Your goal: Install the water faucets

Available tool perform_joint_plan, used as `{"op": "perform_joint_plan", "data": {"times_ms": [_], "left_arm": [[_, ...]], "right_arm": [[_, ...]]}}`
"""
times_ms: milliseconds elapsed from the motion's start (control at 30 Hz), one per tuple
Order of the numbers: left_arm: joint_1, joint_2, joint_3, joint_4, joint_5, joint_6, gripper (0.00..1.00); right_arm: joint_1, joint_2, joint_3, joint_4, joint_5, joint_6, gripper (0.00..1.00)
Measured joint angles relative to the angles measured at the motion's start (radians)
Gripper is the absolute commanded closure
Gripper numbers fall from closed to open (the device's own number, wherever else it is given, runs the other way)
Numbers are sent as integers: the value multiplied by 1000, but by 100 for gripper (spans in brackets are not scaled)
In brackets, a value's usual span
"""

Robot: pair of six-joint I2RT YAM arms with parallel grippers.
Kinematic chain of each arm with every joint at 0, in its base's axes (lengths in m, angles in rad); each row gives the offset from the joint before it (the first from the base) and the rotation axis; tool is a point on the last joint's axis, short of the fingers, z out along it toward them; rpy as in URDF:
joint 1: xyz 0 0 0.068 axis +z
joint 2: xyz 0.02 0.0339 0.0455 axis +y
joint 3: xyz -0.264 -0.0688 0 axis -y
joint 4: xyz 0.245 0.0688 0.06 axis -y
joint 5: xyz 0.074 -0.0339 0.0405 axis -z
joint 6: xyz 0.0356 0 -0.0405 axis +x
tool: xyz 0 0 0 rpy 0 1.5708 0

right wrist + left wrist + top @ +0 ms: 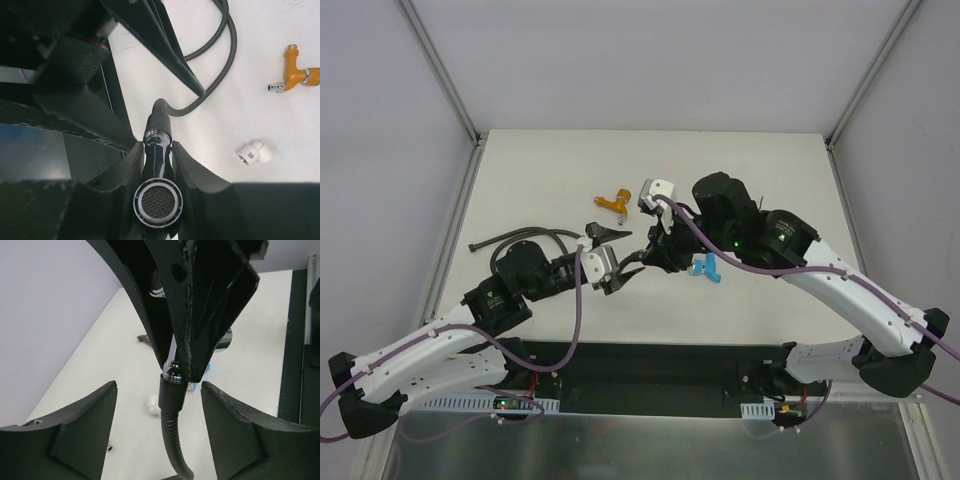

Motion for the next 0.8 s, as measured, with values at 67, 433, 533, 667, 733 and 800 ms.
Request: {"op": "perform_joint_plan", "data": {"times_ms": [67,433,533,667,733,800], "left_arm": [[3,-30,0,-5,21,7,28],[145,50,91,-129,357,-16,34],[181,63,104,-154,444,-39,35],[194,80,130,-166,541,-71,36],[194,98,146,-166,589,-93,39],[194,118,158,-167,629,-113,44]], "right_arm": [[0,-8,-10,5,0,-2,98],[0,-71,-34,8,-40,-58,98],[0,-92,-47,6,-64,-79,98],[0,-100,-48,6,-93,-100,98],[0,-99,-48,4,-105,-109,98],[0,-99,-48,2,-116,-117,98]]}}
